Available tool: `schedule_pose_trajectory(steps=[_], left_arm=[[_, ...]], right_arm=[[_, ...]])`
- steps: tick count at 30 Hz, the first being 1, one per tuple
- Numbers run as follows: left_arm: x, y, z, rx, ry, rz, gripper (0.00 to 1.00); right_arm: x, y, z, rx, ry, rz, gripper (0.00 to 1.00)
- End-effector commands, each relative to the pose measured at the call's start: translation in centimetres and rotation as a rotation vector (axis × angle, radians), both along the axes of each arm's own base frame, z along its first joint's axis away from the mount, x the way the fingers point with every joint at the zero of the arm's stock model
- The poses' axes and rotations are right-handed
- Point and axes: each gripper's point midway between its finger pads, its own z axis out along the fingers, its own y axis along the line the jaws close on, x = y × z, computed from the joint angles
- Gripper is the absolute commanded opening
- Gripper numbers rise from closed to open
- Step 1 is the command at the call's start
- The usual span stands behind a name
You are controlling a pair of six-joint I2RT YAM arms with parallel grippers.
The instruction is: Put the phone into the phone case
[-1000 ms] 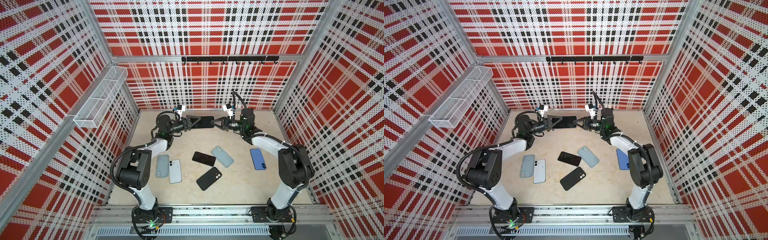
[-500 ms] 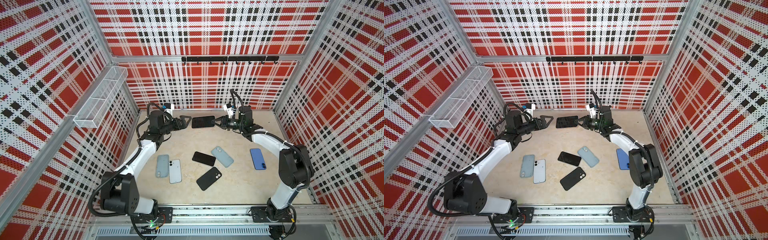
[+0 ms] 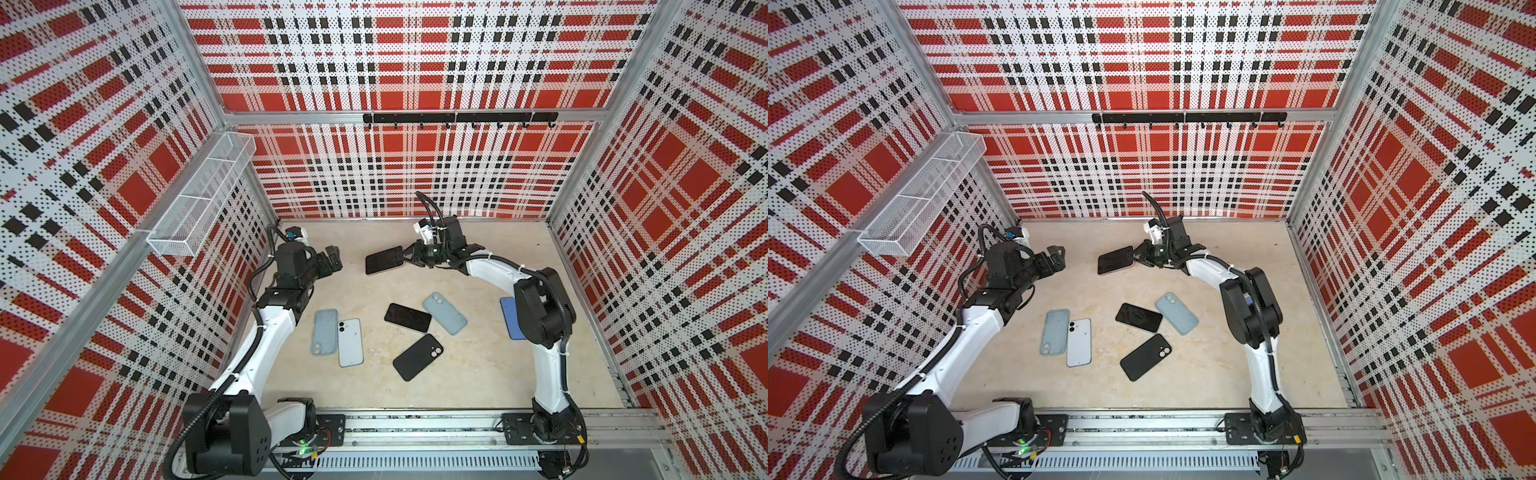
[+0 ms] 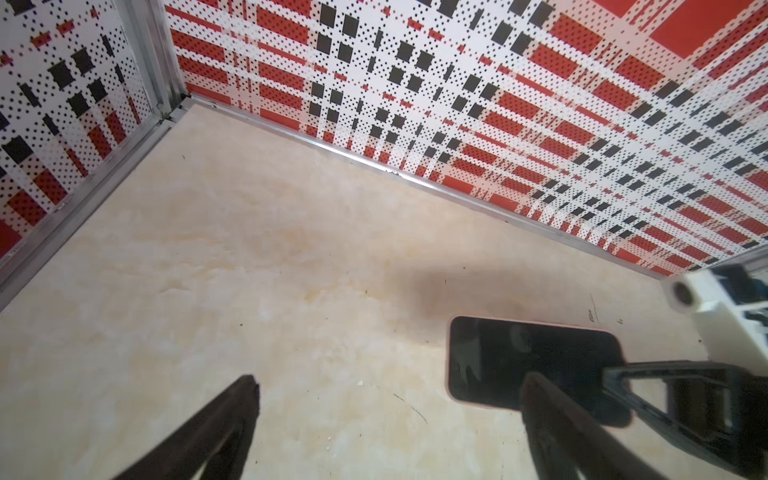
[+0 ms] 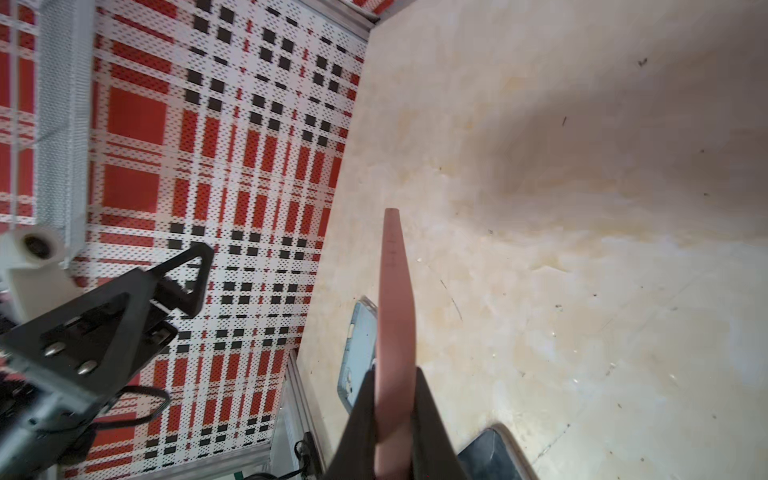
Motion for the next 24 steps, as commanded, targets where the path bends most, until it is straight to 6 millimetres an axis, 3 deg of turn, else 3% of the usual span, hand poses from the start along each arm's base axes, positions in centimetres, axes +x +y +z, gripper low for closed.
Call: schedule_pose_trajectory(steps=[1, 9, 14, 18, 21, 24], left_arm=[[-0.5, -1.6, 2.1, -0.032, -0.08, -0.078, 0.99], [-1.2, -5.5, 1.1, -0.036, -0.044, -0.249, 0.99], [-1.3, -6.0, 0.6, -0.028, -0.014, -0.278, 1.0], [-1.5, -6.3, 0.7, -0.025, -0.02, -0.289, 0.99], [-1.7, -6.5, 0.8, -0.02, -0.021, -0.291, 0.99], [-1.8, -6.6, 0.7, -0.016, -0.019, -0.286, 0.99]], right_arm=[[2.1, 1.3, 0.1, 0.058, -0.027, -0.008, 0.0], [3.1, 2.9, -4.4, 0.067, 0.052, -0.008, 0.0], [2.6, 2.7, -7.3, 0.025, 0.106, -0.007, 0.0], [2.4, 2.3, -8.7, -0.005, 0.129, -0.024, 0.22], [2.4, 1.9, -9.0, -0.023, 0.123, -0.044, 0.31], [2.3, 1.5, -9.4, -0.039, 0.127, -0.06, 0.33]])
